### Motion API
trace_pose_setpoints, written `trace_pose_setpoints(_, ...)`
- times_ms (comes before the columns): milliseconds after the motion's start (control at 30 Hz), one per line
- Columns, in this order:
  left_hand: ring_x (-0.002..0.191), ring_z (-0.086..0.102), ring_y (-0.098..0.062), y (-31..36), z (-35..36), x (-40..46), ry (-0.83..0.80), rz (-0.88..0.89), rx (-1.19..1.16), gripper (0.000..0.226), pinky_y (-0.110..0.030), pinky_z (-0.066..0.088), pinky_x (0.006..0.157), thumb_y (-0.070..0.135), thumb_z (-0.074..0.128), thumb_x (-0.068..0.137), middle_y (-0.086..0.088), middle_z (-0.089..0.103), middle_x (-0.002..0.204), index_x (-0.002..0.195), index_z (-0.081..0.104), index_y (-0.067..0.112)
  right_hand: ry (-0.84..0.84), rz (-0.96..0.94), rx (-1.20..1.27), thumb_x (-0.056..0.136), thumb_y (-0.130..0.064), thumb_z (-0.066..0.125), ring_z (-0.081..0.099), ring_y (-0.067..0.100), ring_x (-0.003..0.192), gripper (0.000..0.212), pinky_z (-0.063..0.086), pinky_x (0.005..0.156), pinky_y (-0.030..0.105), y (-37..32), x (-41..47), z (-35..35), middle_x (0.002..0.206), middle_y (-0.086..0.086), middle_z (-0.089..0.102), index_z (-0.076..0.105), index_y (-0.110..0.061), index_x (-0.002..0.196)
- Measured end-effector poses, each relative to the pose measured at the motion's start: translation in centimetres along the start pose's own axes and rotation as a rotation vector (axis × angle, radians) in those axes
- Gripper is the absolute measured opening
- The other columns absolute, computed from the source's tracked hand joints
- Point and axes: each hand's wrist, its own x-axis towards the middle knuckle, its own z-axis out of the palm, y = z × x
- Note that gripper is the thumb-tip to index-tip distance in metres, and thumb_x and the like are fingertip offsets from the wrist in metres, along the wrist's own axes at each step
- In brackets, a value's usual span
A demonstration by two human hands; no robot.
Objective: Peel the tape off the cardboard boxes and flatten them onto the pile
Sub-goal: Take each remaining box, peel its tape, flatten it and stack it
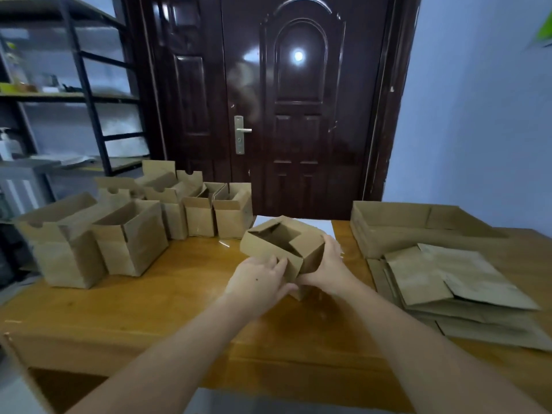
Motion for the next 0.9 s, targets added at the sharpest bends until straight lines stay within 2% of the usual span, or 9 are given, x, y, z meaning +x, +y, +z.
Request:
trace_pose_setpoints(167,0.13,0.056,-0.013,-3.1,-0.1,-0.3,0.094,-0.009,-0.158,0.053,-0.033,0.046,0.112,0.053,0.044,0.104,0.008,0.059,0.144,0.152,0.041,0.033,-0.048,-0.015,0.124,0.058,-0.041,0.098,0.036,0.014,0.136,0.133,0.043,0.103,0.032,0.7,0.1,-1.2,0.15,-0.007,0.035,0.007,-0.038,0.156)
trace_pose_setpoints(267,0.151,0.033,-0.012,-6.0,-0.3,-0.2,0.103,-0.115,-0.176,0.066,-0.031,0.022,0.122,0.05,0.055,0.102,0.005,0.036,0.164,0.16,0.031,0.03,-0.124,0.051,0.047,0.068,-0.027,0.095,0.037,0.02,0.139,0.134,0.043,0.104,0.033,1.0,-0.1,-2.8,0.154,-0.005,0.033,-0.004,-0.039,0.158)
trace_pose_setpoints(400,0.153,0.029,-0.017,-8.4,0.9,-0.7,0.009,-0.36,-0.283,0.084,-0.036,0.032,0.121,0.055,0.063,0.095,0.001,0.029,0.167,0.163,0.022,0.027,-0.279,0.082,-0.021,0.071,-0.025,0.092,0.039,0.022,0.141,0.139,0.046,0.108,0.037,1.8,0.0,-5.1,0.162,-0.003,0.026,-0.016,-0.046,0.157)
trace_pose_setpoints(467,0.153,0.029,-0.02,-8.2,1.7,-0.9,-0.096,-0.384,-0.384,0.094,-0.039,0.032,0.121,0.057,0.069,0.089,0.0,0.027,0.168,0.163,0.019,0.028,-0.365,0.079,-0.024,0.077,-0.015,0.087,0.051,0.016,0.127,0.135,0.053,0.099,0.031,2.0,0.1,-5.8,0.16,-0.003,0.027,-0.017,-0.05,0.156)
trace_pose_setpoints(533,0.155,0.025,-0.021,-7.5,2.6,-1.0,-0.218,-0.353,-0.465,0.101,-0.041,0.028,0.123,0.057,0.073,0.086,0.001,0.023,0.169,0.164,0.014,0.03,-0.417,0.081,-0.015,0.079,-0.011,0.084,0.054,0.018,0.122,0.134,0.055,0.097,0.034,2.1,0.0,-6.1,0.157,-0.001,0.031,-0.018,-0.057,0.152)
trace_pose_setpoints(600,0.155,0.023,-0.021,-6.9,3.6,-1.1,-0.299,-0.313,-0.502,0.101,-0.042,0.026,0.125,0.055,0.072,0.088,0.001,0.022,0.169,0.164,0.011,0.032,-0.392,0.101,-0.003,0.079,-0.011,0.083,0.051,0.02,0.127,0.132,0.052,0.104,0.039,2.4,-0.3,-6.1,0.155,-0.001,0.034,-0.017,-0.06,0.15)
trace_pose_setpoints(733,0.15,0.033,-0.018,-6.8,4.6,-1.0,-0.34,-0.285,-0.604,0.099,-0.042,0.035,0.12,0.055,0.072,0.088,0.007,0.031,0.166,0.163,0.009,0.039,-0.301,0.109,0.08,0.082,-0.01,0.083,0.046,0.019,0.132,0.124,0.047,0.11,0.04,2.8,-1.2,-5.6,0.155,-0.005,0.036,-0.006,-0.057,0.155)
trace_pose_setpoints(800,0.149,0.035,-0.016,-6.9,4.3,-0.8,-0.272,-0.278,-0.589,0.1,-0.041,0.038,0.119,0.05,0.077,0.085,0.009,0.033,0.165,0.162,0.013,0.041,-0.257,0.068,0.088,0.079,-0.014,0.087,0.048,0.019,0.133,0.124,0.05,0.108,0.041,2.9,-1.6,-5.5,0.155,-0.008,0.037,-0.002,-0.055,0.156)
trace_pose_setpoints(900,0.146,0.04,-0.016,-7.1,2.7,-0.1,-0.09,-0.209,-0.455,0.094,-0.036,0.042,0.114,0.038,0.079,0.087,0.008,0.036,0.163,0.161,0.022,0.037,-0.141,-0.087,-0.058,0.077,-0.021,0.089,0.043,0.009,0.133,0.117,0.051,0.101,0.025,2.2,-1.7,-6.1,0.154,-0.015,0.032,0.009,-0.049,0.158)
